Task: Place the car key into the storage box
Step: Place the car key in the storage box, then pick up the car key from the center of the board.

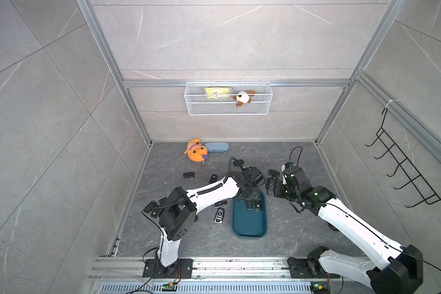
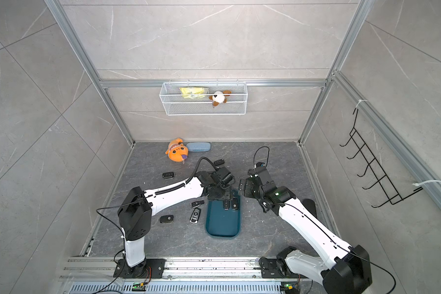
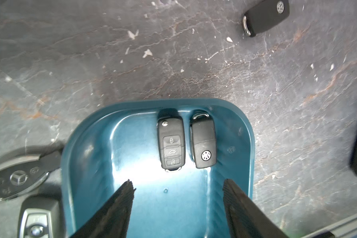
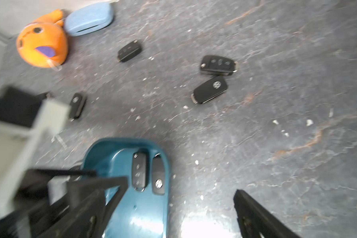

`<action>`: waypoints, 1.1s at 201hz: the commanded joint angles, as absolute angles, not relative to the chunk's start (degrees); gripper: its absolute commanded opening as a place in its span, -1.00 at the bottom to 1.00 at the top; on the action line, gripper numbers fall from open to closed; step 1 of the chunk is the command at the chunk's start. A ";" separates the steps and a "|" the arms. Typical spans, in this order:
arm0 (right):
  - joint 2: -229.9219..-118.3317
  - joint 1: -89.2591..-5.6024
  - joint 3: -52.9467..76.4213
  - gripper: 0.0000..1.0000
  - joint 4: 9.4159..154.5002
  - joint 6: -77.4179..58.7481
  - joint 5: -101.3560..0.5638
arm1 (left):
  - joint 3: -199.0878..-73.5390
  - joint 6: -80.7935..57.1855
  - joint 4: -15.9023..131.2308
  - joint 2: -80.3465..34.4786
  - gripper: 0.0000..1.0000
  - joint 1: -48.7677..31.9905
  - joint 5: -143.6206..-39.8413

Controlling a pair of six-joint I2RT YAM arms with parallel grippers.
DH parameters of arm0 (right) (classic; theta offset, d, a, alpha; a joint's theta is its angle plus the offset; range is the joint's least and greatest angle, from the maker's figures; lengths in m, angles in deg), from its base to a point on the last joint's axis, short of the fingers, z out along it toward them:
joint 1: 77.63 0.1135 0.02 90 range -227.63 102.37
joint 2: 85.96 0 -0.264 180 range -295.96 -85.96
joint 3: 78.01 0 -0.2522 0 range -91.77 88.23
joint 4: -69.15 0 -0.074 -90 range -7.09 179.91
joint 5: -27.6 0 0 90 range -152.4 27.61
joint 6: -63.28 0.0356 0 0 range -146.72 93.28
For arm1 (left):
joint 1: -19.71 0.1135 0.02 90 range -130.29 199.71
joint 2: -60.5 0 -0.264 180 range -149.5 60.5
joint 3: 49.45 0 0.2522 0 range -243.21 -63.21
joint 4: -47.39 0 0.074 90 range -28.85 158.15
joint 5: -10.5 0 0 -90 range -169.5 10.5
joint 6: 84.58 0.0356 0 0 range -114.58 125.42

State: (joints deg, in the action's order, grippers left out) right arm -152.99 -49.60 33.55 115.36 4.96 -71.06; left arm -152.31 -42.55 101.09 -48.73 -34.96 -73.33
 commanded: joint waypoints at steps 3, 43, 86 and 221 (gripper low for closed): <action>-158.46 -51.43 29.91 0.99 116.29 7.69 -74.53 | -150.67 -40.06 100.70 -43.70 0.74 -34.32 -71.28; -168.53 -54.33 25.72 0.99 115.88 12.31 -74.61 | -148.24 -36.50 101.14 -38.69 1.00 -34.14 -68.29; -179.84 -56.60 19.64 0.93 115.74 15.56 -74.17 | -145.71 -33.61 99.70 -33.99 1.00 -33.80 -67.12; -203.82 -61.04 4.28 0.51 117.64 21.43 -73.08 | -139.54 -30.25 96.08 -28.19 1.00 -28.59 -70.29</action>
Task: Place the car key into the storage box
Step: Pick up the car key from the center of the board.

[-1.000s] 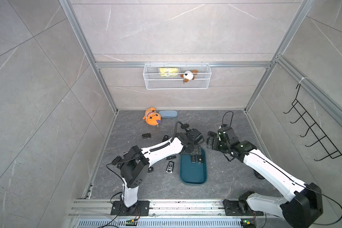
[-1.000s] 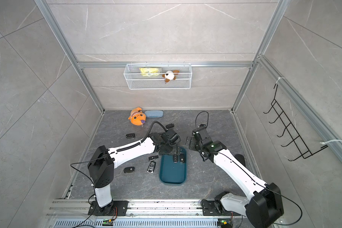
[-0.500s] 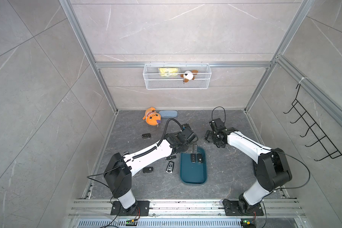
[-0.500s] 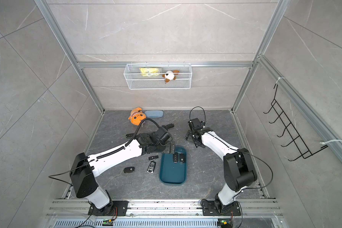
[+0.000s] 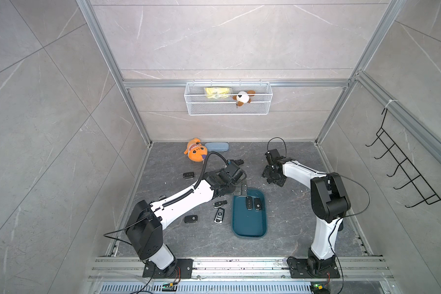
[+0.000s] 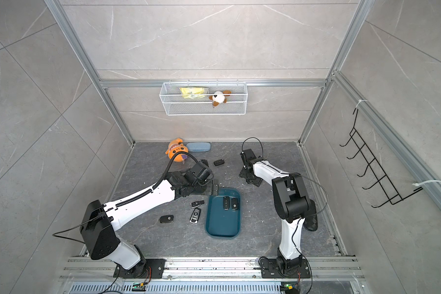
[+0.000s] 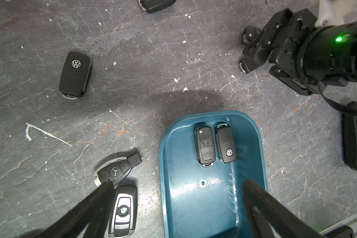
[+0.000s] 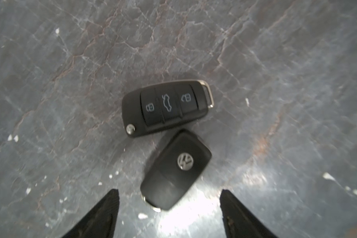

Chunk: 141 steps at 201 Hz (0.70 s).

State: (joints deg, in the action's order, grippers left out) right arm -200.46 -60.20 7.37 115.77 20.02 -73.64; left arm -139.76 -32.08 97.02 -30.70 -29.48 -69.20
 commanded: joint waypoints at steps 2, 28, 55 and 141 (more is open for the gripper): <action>-204.06 -61.09 4.20 0.49 117.67 21.51 -72.98 | -139.58 -30.18 96.07 -28.19 1.00 -28.51 -70.34; -206.38 -61.71 2.84 0.42 117.79 22.06 -72.60 | -139.75 -29.67 95.99 -28.27 1.00 -27.60 -70.79; -207.16 -62.12 2.36 0.33 118.66 22.27 -72.68 | -139.63 -29.36 95.91 -28.45 1.00 -26.68 -71.48; -204.06 -62.35 7.32 -0.06 118.60 23.03 -71.77 | -139.45 -27.64 94.98 -29.07 1.00 -24.68 -74.91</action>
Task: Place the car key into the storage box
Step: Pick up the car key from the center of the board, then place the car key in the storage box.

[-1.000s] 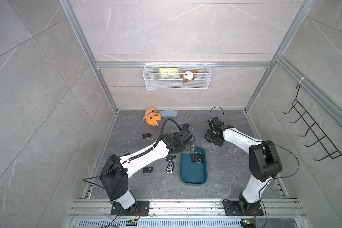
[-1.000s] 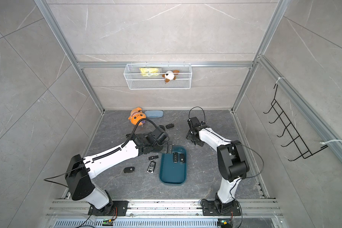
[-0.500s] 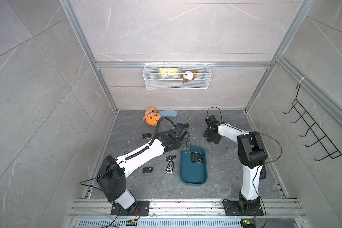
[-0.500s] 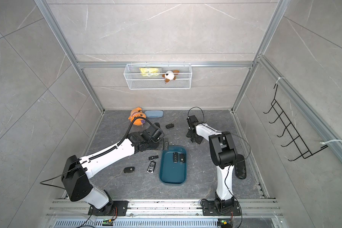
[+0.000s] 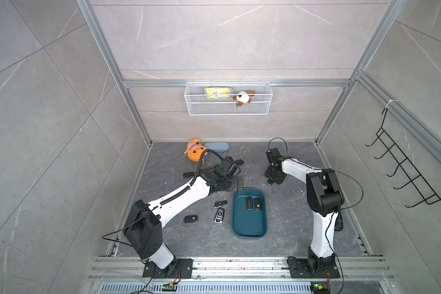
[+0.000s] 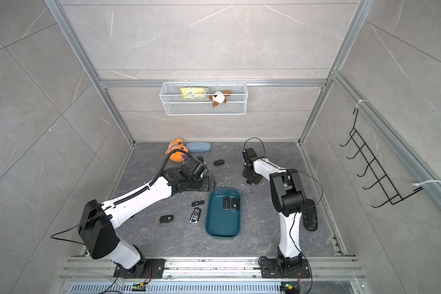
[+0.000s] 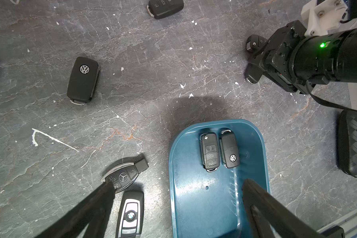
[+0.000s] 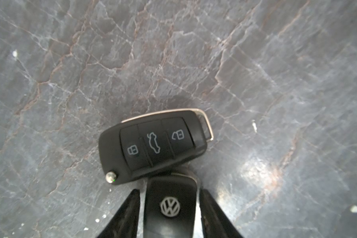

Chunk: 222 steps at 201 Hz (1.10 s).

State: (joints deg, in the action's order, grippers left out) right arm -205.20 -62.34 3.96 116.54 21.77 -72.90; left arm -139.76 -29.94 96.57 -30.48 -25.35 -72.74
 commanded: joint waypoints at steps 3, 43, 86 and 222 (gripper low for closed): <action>-203.86 -62.41 7.63 -0.09 118.47 22.95 -71.65 | -139.42 -27.55 94.98 -29.07 1.00 -24.61 -75.11; -200.67 -62.16 11.50 -0.37 117.39 22.50 -71.27 | -138.91 -26.82 94.87 -28.30 1.00 -24.10 -76.63; -193.98 -60.57 15.06 -0.37 117.80 20.95 -72.68 | -136.67 -27.38 94.20 -26.54 1.00 -23.80 -76.61; -172.31 -39.32 23.10 -0.38 120.27 22.86 -75.65 | -130.97 -31.13 93.27 -20.19 1.00 -23.31 -75.95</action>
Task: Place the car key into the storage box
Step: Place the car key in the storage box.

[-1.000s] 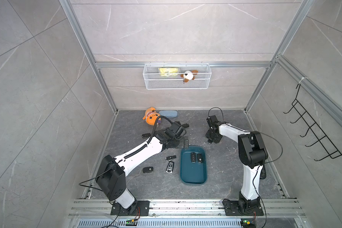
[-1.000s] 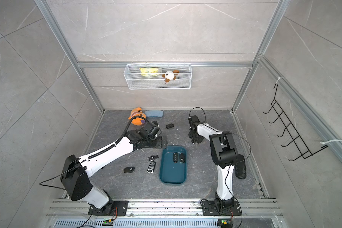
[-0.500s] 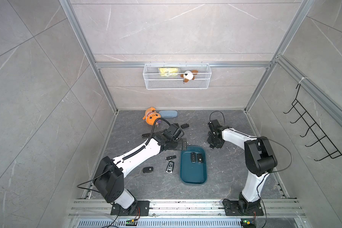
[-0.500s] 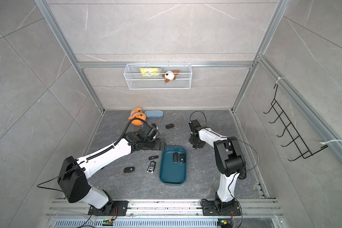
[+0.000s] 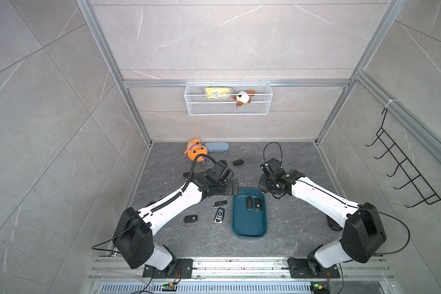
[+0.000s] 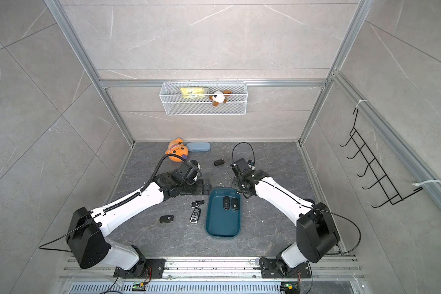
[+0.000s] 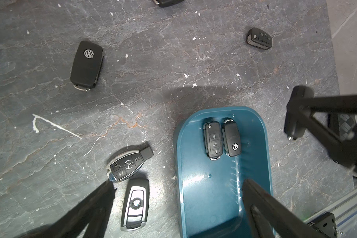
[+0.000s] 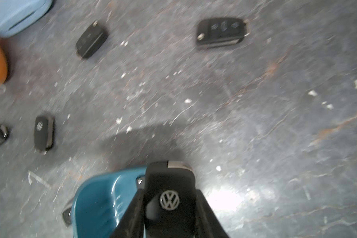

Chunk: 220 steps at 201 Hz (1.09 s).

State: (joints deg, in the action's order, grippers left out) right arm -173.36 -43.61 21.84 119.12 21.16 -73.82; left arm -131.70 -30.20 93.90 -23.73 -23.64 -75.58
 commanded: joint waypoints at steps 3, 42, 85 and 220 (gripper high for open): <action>-172.42 -38.67 23.10 -0.38 120.25 23.06 -75.81 | -130.78 -31.14 93.35 -19.96 1.00 -23.28 -75.87; -177.27 -31.35 21.75 -0.36 117.30 24.29 -76.16 | -127.79 -31.63 94.19 -15.71 1.00 -23.09 -74.55; -184.38 -29.14 19.40 -0.35 114.10 24.70 -73.84 | -125.54 -32.29 95.63 -12.37 1.00 -22.91 -73.54; -195.17 -29.12 15.08 -0.32 115.17 24.04 -76.37 | -123.41 -32.73 96.84 -9.30 1.00 -22.13 -72.06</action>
State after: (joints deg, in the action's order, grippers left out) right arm -194.27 -29.27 16.94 112.84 23.69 -73.12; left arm -123.44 -32.15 96.06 -10.57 -22.62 -72.52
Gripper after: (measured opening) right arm 0.348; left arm 0.999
